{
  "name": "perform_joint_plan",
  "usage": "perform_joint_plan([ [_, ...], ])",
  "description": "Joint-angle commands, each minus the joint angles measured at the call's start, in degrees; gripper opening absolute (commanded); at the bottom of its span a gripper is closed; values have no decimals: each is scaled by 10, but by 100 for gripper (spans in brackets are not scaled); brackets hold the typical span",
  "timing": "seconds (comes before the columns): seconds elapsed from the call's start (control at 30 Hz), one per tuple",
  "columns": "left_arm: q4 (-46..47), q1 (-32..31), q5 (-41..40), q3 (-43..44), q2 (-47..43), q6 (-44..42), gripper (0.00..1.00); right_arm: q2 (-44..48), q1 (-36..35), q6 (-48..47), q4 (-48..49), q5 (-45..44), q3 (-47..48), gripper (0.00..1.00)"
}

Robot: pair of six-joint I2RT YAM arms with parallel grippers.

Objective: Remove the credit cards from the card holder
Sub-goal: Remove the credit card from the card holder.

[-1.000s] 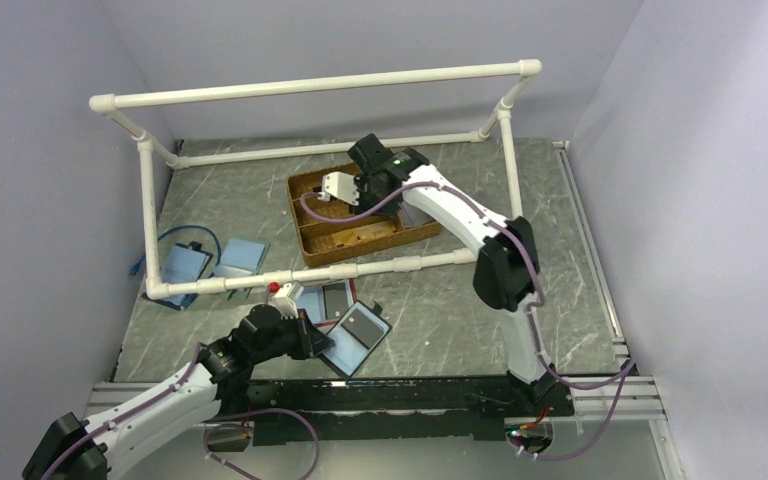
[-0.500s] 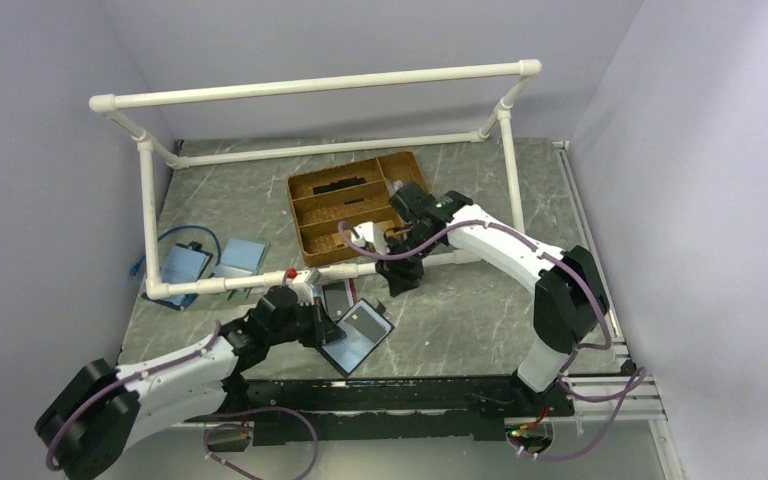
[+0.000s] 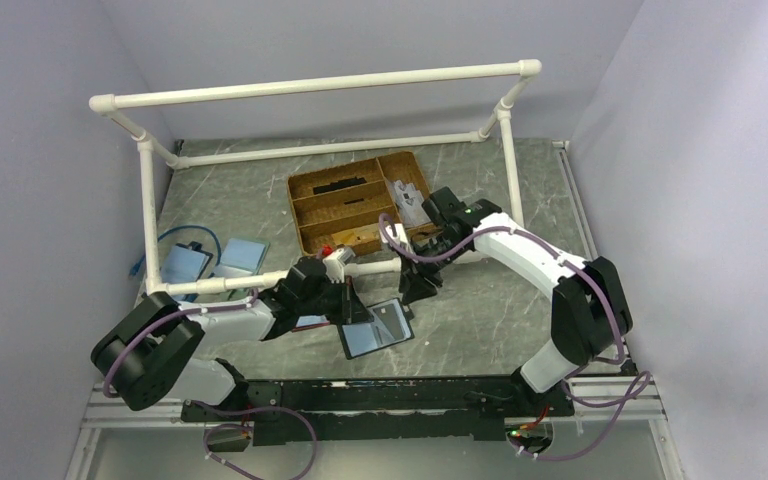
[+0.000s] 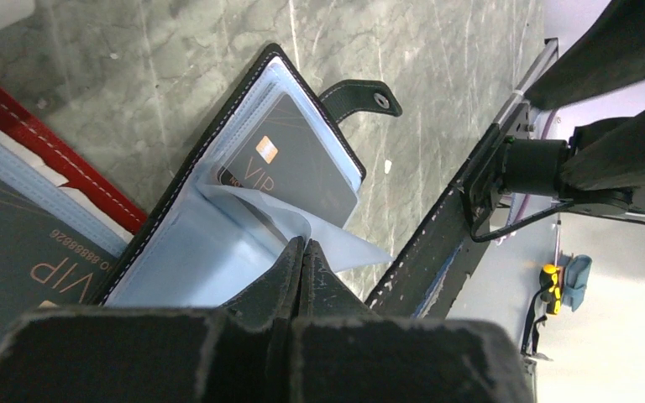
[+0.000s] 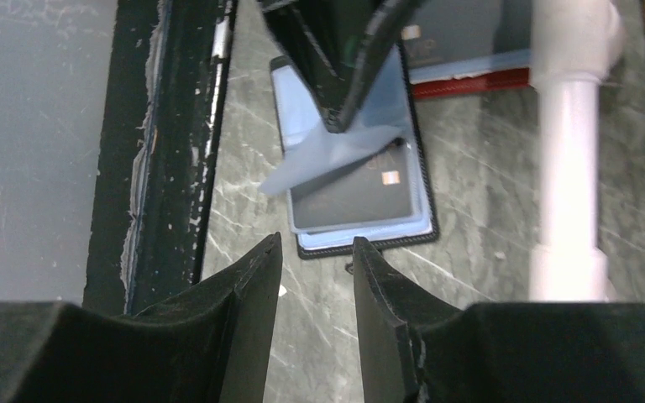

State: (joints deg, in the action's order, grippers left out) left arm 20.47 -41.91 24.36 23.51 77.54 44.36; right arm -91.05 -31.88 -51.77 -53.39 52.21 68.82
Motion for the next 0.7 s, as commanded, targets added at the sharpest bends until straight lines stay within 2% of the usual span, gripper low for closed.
perform_joint_plan([
  [0.0, 32, 1, 33, 11, -5, -7, 0, 35, -2, -116, 20, 58, -44, 38],
  [0.27, -112, 1, -61, -53, -135, 5, 0, 40, -21, -143, 99, -19, -112, 36],
  [0.47, -203, 1, -114, -71, -214, 18, 30, 33, -61, -142, 136, -82, -133, 33],
  [0.53, -245, 1, -127, -63, -233, 15, 35, 28, -71, -142, 142, -101, -136, 32],
  [0.67, -319, 2, -163, -46, -278, 9, 37, 20, -86, -141, 147, -119, -139, 28],
])
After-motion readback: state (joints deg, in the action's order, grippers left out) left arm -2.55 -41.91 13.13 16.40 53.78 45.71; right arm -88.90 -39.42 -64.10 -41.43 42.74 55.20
